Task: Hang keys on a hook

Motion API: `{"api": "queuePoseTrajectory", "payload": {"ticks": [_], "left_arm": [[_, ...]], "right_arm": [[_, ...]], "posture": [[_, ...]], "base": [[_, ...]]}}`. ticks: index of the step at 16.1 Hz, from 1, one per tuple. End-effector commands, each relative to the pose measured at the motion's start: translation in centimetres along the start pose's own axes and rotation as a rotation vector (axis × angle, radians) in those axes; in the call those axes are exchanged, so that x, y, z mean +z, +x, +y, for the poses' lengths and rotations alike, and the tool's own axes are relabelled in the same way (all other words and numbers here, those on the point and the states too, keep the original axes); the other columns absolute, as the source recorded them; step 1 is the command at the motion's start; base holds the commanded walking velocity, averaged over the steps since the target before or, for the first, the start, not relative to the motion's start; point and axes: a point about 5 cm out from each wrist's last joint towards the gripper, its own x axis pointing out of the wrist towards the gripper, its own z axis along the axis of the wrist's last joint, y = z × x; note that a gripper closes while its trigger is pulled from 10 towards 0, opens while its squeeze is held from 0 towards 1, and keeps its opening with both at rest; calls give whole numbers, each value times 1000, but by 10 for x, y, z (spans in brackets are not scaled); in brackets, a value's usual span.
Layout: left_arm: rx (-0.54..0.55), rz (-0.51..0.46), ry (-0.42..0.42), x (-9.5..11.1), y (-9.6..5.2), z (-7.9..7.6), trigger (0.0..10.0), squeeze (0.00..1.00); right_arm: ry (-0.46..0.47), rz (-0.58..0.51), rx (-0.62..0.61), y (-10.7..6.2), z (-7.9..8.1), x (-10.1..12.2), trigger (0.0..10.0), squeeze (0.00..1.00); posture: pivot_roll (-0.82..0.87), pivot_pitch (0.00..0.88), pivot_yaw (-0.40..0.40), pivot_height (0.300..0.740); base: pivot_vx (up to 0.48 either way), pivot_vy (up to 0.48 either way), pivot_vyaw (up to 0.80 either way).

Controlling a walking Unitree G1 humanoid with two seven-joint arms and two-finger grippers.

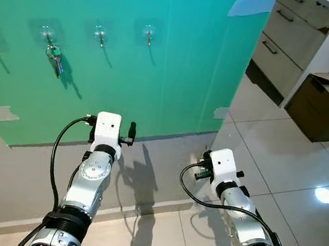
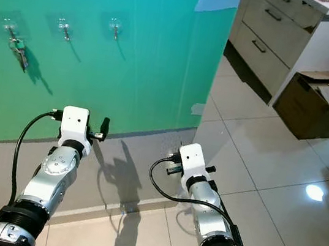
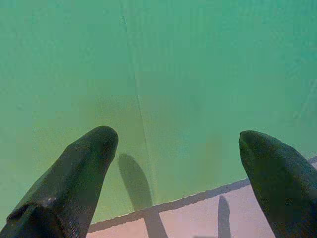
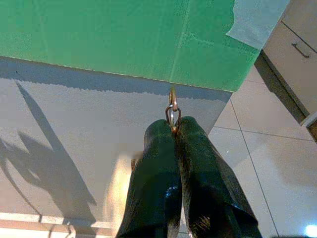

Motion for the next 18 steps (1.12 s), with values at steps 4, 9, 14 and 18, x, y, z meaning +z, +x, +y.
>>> {"api": "queuePoseTrajectory", "payload": {"ticks": [4, 9, 14, 18], "left_arm": [[13, -8, 12, 1, 0, 3, 10000, 0], [7, -16, 3, 6, 4, 1, 10000, 0], [21, -14, -7, 6, 4, 2, 10000, 0], [21, -13, -13, 6, 5, 0, 10000, 0]], "right_arm": [[21, -40, 9, 1, 0, 8, 10000, 0], [-127, -356, 15, 23, -25, 105, 10000, 0], [-149, -520, 183, 18, -3, 156, 10000, 0], [-149, -630, 271, 13, 6, 194, 10000, 0]], "posture": [[-101, 0, 68, 740], [-103, 0, 65, 740], [-97, 0, 52, 740], [-98, 0, 45, 740]], "base": [[0, 0, 0], [0, 0, 0], [0, 0, 0], [0, 0, 0]]}}
